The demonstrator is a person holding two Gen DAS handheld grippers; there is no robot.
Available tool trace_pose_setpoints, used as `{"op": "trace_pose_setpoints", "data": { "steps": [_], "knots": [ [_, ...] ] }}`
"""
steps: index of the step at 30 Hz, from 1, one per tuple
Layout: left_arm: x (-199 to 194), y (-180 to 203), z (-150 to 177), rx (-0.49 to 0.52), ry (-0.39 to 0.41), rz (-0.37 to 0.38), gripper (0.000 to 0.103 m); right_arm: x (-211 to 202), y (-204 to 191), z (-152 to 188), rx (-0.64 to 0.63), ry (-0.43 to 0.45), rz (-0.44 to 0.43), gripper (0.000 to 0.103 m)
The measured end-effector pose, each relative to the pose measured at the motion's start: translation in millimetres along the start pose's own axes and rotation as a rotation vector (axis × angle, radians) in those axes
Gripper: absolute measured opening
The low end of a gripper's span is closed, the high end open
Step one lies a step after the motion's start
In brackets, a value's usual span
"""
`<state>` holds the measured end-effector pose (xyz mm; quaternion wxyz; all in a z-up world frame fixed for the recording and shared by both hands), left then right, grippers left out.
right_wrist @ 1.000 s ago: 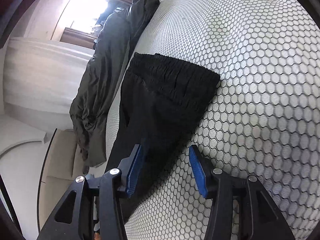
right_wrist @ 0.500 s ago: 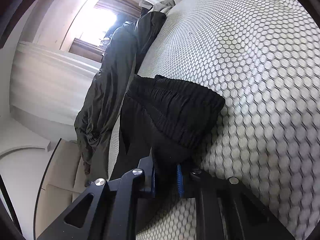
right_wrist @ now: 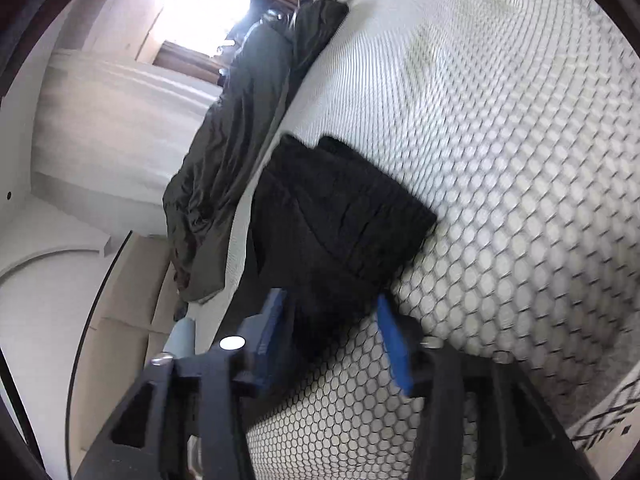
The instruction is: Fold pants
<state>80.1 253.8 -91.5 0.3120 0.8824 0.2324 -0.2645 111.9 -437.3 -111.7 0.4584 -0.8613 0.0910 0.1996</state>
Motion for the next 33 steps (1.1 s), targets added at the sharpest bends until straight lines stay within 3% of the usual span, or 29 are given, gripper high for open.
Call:
{"op": "trace_pose_setpoints", "data": {
  "steps": [3, 5, 6, 7, 8, 10, 13, 15, 17, 19, 20, 22, 24, 26, 28, 32, 33],
  "knots": [
    [-22.3, -1.6, -10.3, -0.013, 0.049, 0.005, 0.011, -4.8, 3.7, -11.9, 0.017, 0.056, 0.019, 0.065],
    [-34.5, 5.4, -13.9, -0.006, 0.076, 0.024, 0.026, 3.7, 6.3, -12.5, 0.034, 0.048, 0.023, 0.065],
    [-41.2, 11.9, -14.9, 0.000, 0.092, 0.036, 0.030, 9.6, 9.2, -13.9, 0.038, 0.057, 0.046, 0.057],
    [-44.0, 19.6, -15.5, 0.006, 0.098, 0.047, 0.036, 8.0, 15.1, -13.1, 0.034, 0.058, 0.072, 0.043],
    [-46.7, 28.2, -15.0, 0.010, 0.100, 0.068, 0.039, 3.3, 27.2, -18.9, 0.029, 0.050, 0.083, 0.039],
    [-47.4, 51.4, -11.1, 0.023, 0.087, 0.111, 0.041, -0.3, 14.0, -22.3, 0.012, 0.071, 0.047, 0.018],
    [-47.3, 73.8, 3.0, 0.056, 0.048, 0.161, 0.041, -4.1, -8.2, -28.1, -0.066, 0.108, 0.028, 0.016],
    [-40.1, 89.7, 10.9, 0.056, 0.015, 0.180, 0.041, -0.1, 5.9, -23.3, -0.100, 0.074, 0.107, 0.016],
    [-34.4, 98.7, 19.8, 0.052, -0.013, 0.186, 0.041, 2.5, 36.2, -8.5, -0.105, -0.012, 0.205, 0.021],
    [-30.4, 106.4, 28.0, 0.059, -0.031, 0.195, 0.041, -1.1, 41.3, -7.9, -0.027, -0.020, 0.157, 0.024],
    [-29.9, 111.4, 32.5, 0.067, -0.032, 0.204, 0.041, -7.4, 38.4, -11.5, 0.004, -0.015, 0.129, 0.028],
    [-29.8, 123.3, 40.8, 0.100, -0.040, 0.216, 0.042, -22.1, 34.4, -22.0, 0.011, 0.040, 0.131, 0.044],
    [-35.8, 138.8, 56.4, 0.165, -0.068, 0.238, 0.045, -31.4, 24.8, -33.8, -0.030, 0.090, 0.132, 0.046],
    [-41.6, 154.4, 73.0, 0.210, -0.097, 0.260, 0.057, -25.8, 7.5, -44.2, -0.113, 0.085, 0.133, 0.050],
    [-47.0, 177.7, 90.5, 0.275, -0.121, 0.301, 0.069, -12.6, -8.7, -51.9, -0.186, 0.069, 0.150, 0.068],
    [-58.9, 227.9, 131.1, 0.410, -0.130, 0.391, 0.103, 27.9, -36.8, -63.8, -0.303, -0.034, 0.144, 0.071],
    [-60.6, 235.0, 141.5, 0.422, -0.140, 0.409, 0.102, 37.2, -42.9, -67.2, -0.327, -0.047, 0.138, 0.071]
  ]
}}
Point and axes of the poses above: each gripper's, at about its wrist camera, not at the fingertips, and x roughly the way its jaws point, y to its right, z to its underside, the point moved 10 cm from there along x, roughly the way its jaws point, and after that the axes turned 13 degrees about y, right-handed, at the moved point
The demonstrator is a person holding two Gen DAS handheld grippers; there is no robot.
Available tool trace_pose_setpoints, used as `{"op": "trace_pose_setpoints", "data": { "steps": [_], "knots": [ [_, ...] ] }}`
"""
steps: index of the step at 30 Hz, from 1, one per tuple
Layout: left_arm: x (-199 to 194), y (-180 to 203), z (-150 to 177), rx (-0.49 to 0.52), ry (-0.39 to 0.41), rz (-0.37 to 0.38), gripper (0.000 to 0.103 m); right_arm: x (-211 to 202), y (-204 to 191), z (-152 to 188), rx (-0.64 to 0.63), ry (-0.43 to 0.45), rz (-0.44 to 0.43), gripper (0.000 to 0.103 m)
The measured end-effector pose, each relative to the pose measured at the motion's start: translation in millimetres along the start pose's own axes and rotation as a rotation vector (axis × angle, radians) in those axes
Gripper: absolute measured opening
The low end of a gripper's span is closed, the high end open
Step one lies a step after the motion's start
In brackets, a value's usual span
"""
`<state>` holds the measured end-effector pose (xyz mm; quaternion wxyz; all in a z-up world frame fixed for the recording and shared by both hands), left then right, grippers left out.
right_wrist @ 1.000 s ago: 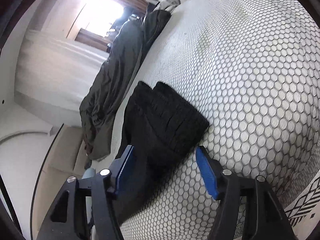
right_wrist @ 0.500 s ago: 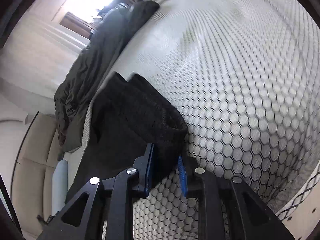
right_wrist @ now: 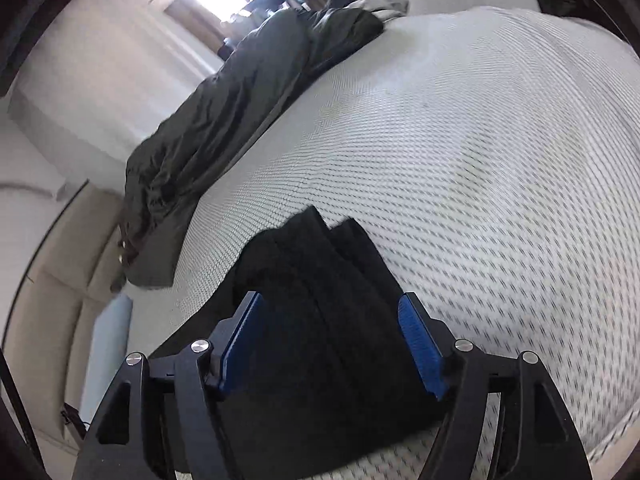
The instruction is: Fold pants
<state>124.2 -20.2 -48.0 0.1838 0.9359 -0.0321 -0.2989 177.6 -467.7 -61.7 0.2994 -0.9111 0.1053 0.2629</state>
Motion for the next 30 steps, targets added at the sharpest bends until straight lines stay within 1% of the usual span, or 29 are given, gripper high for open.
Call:
{"op": "trace_pose_setpoints", "data": {
  "steps": [2, 3, 6, 8, 10, 12, 14, 15, 16, 17, 18, 19, 20, 21, 22, 23, 24, 25, 26, 27, 28, 29, 30],
  "knots": [
    [7.6, 21.5, 12.7, 0.011, -0.022, 0.047, 0.102, 22.8, -13.3, -12.5, -0.061, -0.014, -0.034, 0.071],
    [12.6, 31.6, 20.4, 0.021, -0.036, 0.068, 0.102, 36.6, -15.3, -17.9, -0.068, -0.027, -0.040, 0.071],
    [23.8, 54.0, 44.2, 0.066, -0.078, 0.092, 0.102, 77.1, -11.3, -18.3, -0.004, -0.107, -0.081, 0.072],
    [25.3, 58.9, 55.8, 0.099, -0.098, 0.091, 0.102, 100.4, -14.9, -16.5, 0.041, -0.158, -0.119, 0.071],
    [29.4, 59.9, 60.1, 0.118, -0.106, 0.081, 0.102, 110.6, -30.7, -20.9, 0.050, -0.169, -0.216, 0.071],
    [35.5, 60.8, 60.8, 0.119, -0.110, 0.080, 0.102, 110.6, -47.4, -26.2, 0.016, -0.179, -0.311, 0.071],
    [40.6, 56.1, 59.4, 0.118, -0.116, 0.079, 0.102, 115.2, -55.3, -28.0, -0.008, -0.221, -0.352, 0.070],
    [40.1, 52.1, 59.6, 0.122, -0.121, 0.077, 0.102, 116.4, -54.7, -27.0, -0.026, -0.233, -0.343, 0.061],
    [40.4, 53.4, 60.4, 0.131, -0.125, 0.074, 0.102, 123.0, -51.2, -26.3, -0.060, -0.249, -0.300, 0.037],
    [40.3, 50.2, 58.7, 0.135, -0.126, 0.075, 0.102, 130.9, -45.0, -27.8, -0.094, -0.252, -0.239, 0.023],
    [41.6, 50.3, 59.7, 0.137, -0.127, 0.075, 0.102, 137.4, -40.6, -30.9, -0.114, -0.248, -0.205, 0.013],
    [42.7, 50.2, 60.5, 0.138, -0.130, 0.074, 0.102, 139.2, -39.6, -34.1, -0.125, -0.236, -0.200, 0.011],
    [44.5, 50.7, 61.0, 0.138, -0.135, 0.078, 0.102, 140.8, -38.6, -41.1, -0.136, -0.201, -0.195, 0.011],
    [46.3, 51.8, 62.9, 0.140, -0.144, 0.084, 0.102, 143.4, -36.2, -49.0, -0.139, -0.158, -0.180, 0.010],
    [50.3, 52.5, 62.5, 0.143, -0.150, 0.084, 0.102, 147.8, -32.3, -51.3, -0.155, -0.142, -0.150, 0.010],
    [53.3, 53.9, 64.5, 0.155, -0.156, 0.085, 0.102, 159.3, -22.0, -49.9, -0.196, -0.148, -0.072, 0.011],
    [54.5, 54.6, 65.1, 0.166, -0.158, 0.082, 0.102, 174.5, -8.3, -39.7, -0.233, -0.204, 0.024, 0.014],
    [54.8, 54.7, 66.3, 0.179, -0.160, 0.075, 0.102, 182.0, -1.8, -29.1, -0.233, -0.261, 0.061, 0.015],
    [55.1, 55.5, 66.5, 0.189, -0.161, 0.071, 0.102, 185.2, 1.4, -27.5, -0.197, -0.274, 0.072, 0.015],
    [54.3, 56.0, 65.6, 0.194, -0.160, 0.071, 0.102, 180.3, -0.8, -32.6, -0.171, -0.250, 0.062, 0.020],
    [53.5, 56.2, 65.0, 0.192, -0.159, 0.073, 0.102, 170.7, -5.0, -40.1, -0.156, -0.217, 0.048, 0.029],
    [52.9, 56.8, 63.6, 0.185, -0.159, 0.078, 0.102, 155.5, -7.8, -48.6, -0.162, -0.173, 0.057, 0.038],
    [51.7, 58.4, 62.4, 0.178, -0.157, 0.086, 0.102, 136.1, -10.1, -56.0, -0.174, -0.118, 0.061, 0.057]
  ]
}}
Point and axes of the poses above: each gripper's, at about its wrist camera, not at the fingertips, and x roughly the way its jaws point, y to its right, z to its underside, the point moved 10 cm from there along x, roughly the way its jaws point, and after that the axes turned 13 degrees about y, right-handed, at the moved point
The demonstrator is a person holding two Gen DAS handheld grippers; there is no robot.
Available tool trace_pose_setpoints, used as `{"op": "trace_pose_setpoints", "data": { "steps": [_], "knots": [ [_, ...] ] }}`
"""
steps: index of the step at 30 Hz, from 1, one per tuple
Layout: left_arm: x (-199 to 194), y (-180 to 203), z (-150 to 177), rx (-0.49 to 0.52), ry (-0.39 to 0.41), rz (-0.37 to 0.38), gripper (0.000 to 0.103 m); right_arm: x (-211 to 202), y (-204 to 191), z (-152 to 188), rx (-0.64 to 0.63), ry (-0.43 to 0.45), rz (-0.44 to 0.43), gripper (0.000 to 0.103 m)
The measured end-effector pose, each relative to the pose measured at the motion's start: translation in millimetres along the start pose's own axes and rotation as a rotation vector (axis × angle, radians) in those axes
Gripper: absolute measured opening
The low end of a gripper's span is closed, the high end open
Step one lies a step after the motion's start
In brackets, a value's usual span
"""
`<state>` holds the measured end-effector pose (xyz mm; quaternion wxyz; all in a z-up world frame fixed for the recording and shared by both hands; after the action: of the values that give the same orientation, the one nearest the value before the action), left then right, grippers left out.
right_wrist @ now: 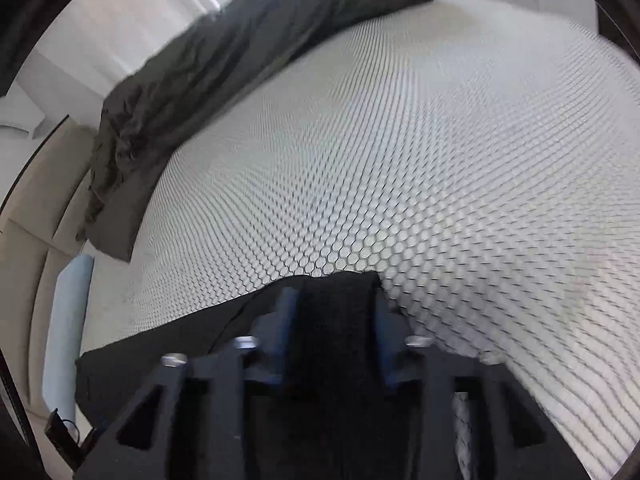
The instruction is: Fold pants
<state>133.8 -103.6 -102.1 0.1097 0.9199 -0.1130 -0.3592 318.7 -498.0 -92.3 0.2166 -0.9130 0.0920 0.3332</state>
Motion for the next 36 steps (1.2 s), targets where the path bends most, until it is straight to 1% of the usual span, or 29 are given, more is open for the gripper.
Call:
{"op": "trace_pose_setpoints", "data": {
  "steps": [1, 2, 3, 5, 7, 9, 10, 11, 12, 13, 14, 15, 17, 18, 19, 20, 21, 22, 23, 24, 25, 27, 29, 31, 32, 33, 34, 35, 36],
  "knots": [
    [-1.2, 1.8, -1.2, -0.003, 0.004, 0.003, 0.102, -15.1, -0.3, -1.6, -0.009, 0.038, -0.003, 0.067],
    [-1.8, 2.7, -2.5, -0.004, 0.010, 0.002, 0.102, -40.4, 2.0, -0.3, -0.011, 0.094, 0.000, 0.068],
    [-2.8, 4.9, -4.6, -0.003, 0.017, 0.003, 0.102, -64.0, 7.7, 5.8, 0.011, 0.135, 0.011, 0.073],
    [-4.2, 11.7, -6.6, 0.000, 0.025, 0.015, 0.102, -98.1, 29.4, 20.3, 0.063, 0.166, 0.030, 0.075],
    [-5.6, 21.6, -6.5, 0.002, 0.031, 0.030, 0.102, -125.7, 50.6, 41.2, 0.155, 0.170, 0.066, 0.075],
    [-4.3, 33.9, -4.1, 0.010, 0.027, 0.043, 0.102, -147.2, 73.6, 70.6, 0.278, 0.193, 0.072, 0.075],
    [-6.9, 39.5, -0.3, 0.013, 0.026, 0.046, 0.102, -150.4, 81.9, 91.1, 0.342, 0.176, 0.064, 0.075],
    [-5.2, 45.3, 1.6, 0.018, 0.022, 0.052, 0.102, -151.0, 88.1, 103.6, 0.381, 0.158, 0.056, 0.075],
    [-5.5, 49.0, 4.4, 0.023, 0.020, 0.056, 0.102, -146.0, 96.0, 120.2, 0.431, 0.120, 0.053, 0.074],
    [-3.7, 53.5, 6.7, 0.033, 0.015, 0.059, 0.102, -139.9, 90.9, 134.0, 0.470, 0.110, 0.027, 0.071],
    [-3.2, 55.5, 9.3, 0.039, 0.011, 0.061, 0.102, -136.6, 90.8, 135.4, 0.514, 0.117, -0.014, 0.071],
    [-0.1, 58.9, 12.7, 0.054, -0.001, 0.061, 0.102, -132.2, 88.8, 133.2, 0.545, 0.119, -0.051, 0.071],
    [2.9, 59.5, 18.0, 0.079, -0.013, 0.049, 0.102, -127.0, 77.4, 120.4, 0.601, 0.147, -0.167, 0.068],
    [4.8, 59.4, 19.6, 0.089, -0.016, 0.043, 0.102, -123.5, 72.7, 118.0, 0.614, 0.134, -0.198, 0.068],
    [6.6, 58.2, 21.0, 0.094, -0.021, 0.039, 0.102, -118.1, 69.6, 116.0, 0.597, 0.124, -0.192, 0.066],
    [8.9, 56.7, 22.4, 0.096, -0.027, 0.032, 0.102, -113.2, 68.3, 116.1, 0.572, 0.119, -0.165, 0.059],
    [10.2, 54.8, 23.8, 0.098, -0.029, 0.025, 0.102, -107.1, 69.0, 118.7, 0.532, 0.099, -0.115, 0.037],
    [11.6, 53.1, 25.0, 0.106, -0.032, 0.011, 0.102, -105.0, 69.3, 117.8, 0.519, 0.101, -0.101, 0.020],
    [12.1, 52.3, 25.6, 0.110, -0.031, 0.006, 0.102, -110.1, 70.7, 112.9, 0.514, 0.132, -0.103, 0.014],
    [12.2, 51.5, 26.0, 0.110, -0.029, 0.007, 0.102, -118.0, 71.5, 105.2, 0.509, 0.188, -0.087, 0.010],
    [12.3, 51.7, 26.2, 0.111, -0.030, 0.010, 0.102, -135.1, 74.7, 97.2, 0.471, 0.246, -0.058, 0.009],
    [12.4, 51.4, 27.1, 0.118, -0.035, 0.006, 0.102, -145.7, 72.8, 97.5, 0.428, 0.250, -0.046, 0.009],
    [12.8, 50.6, 27.2, 0.122, -0.035, 0.004, 0.102, -130.0, 78.2, 109.4, 0.356, 0.173, 0.034, 0.010],
    [11.3, 49.5, 26.0, 0.120, -0.036, 0.006, 0.102, -122.2, 91.1, 121.4, 0.403, 0.112, 0.045, 0.013],
    [9.5, 49.6, 24.8, 0.114, -0.034, 0.009, 0.102, -128.7, 94.7, 120.8, 0.432, 0.121, 0.027, 0.014],
    [6.4, 49.6, 21.7, 0.101, -0.024, 0.015, 0.102, -138.2, 94.7, 118.8, 0.433, 0.144, 0.015, 0.017],
    [3.3, 50.9, 17.8, 0.089, -0.009, 0.025, 0.102, -152.3, 94.7, 112.3, 0.405, 0.189, 0.030, 0.021],
    [1.5, 52.2, 14.6, 0.085, 0.002, 0.032, 0.102, -169.3, 91.6, 104.1, 0.343, 0.248, 0.064, 0.021],
    [-1.4, 56.6, 10.6, 0.077, 0.015, 0.044, 0.102, -184.2, 82.1, 96.3, 0.272, 0.299, 0.067, 0.021]
  ]
}}
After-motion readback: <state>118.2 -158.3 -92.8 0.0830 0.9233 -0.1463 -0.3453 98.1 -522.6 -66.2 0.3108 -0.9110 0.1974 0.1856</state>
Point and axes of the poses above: each gripper's, at about its wrist camera, not at the fingertips, and x roughly the way its jaws point, y to its right, z to its underside, the point moved 10 cm from there along x, roughly the way its jaws point, and after that the axes turned 13 degrees about y, right-handed, at the moved point
